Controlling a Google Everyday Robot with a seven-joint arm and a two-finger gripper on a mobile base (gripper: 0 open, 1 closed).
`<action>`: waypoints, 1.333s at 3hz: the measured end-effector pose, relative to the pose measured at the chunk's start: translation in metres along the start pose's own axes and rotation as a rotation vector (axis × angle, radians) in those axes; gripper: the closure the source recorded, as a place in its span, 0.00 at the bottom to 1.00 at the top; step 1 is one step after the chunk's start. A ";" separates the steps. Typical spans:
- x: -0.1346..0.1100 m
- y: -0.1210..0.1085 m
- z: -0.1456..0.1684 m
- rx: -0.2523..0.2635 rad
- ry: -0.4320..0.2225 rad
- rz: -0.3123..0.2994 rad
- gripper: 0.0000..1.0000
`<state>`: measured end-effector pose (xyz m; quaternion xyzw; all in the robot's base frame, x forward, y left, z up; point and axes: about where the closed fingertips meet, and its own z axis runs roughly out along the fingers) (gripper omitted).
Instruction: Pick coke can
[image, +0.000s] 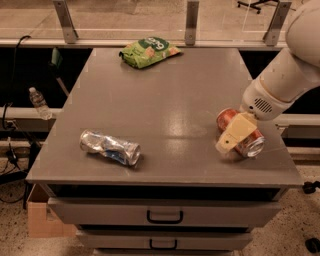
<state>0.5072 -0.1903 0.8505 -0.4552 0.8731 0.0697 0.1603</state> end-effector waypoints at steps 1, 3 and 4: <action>-0.007 -0.001 -0.003 -0.014 -0.040 0.020 0.40; -0.057 0.012 -0.070 -0.061 -0.258 -0.107 0.88; -0.087 0.020 -0.105 -0.117 -0.399 -0.179 1.00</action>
Offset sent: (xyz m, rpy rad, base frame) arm 0.0126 0.0243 0.0898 0.2335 -0.1365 0.0985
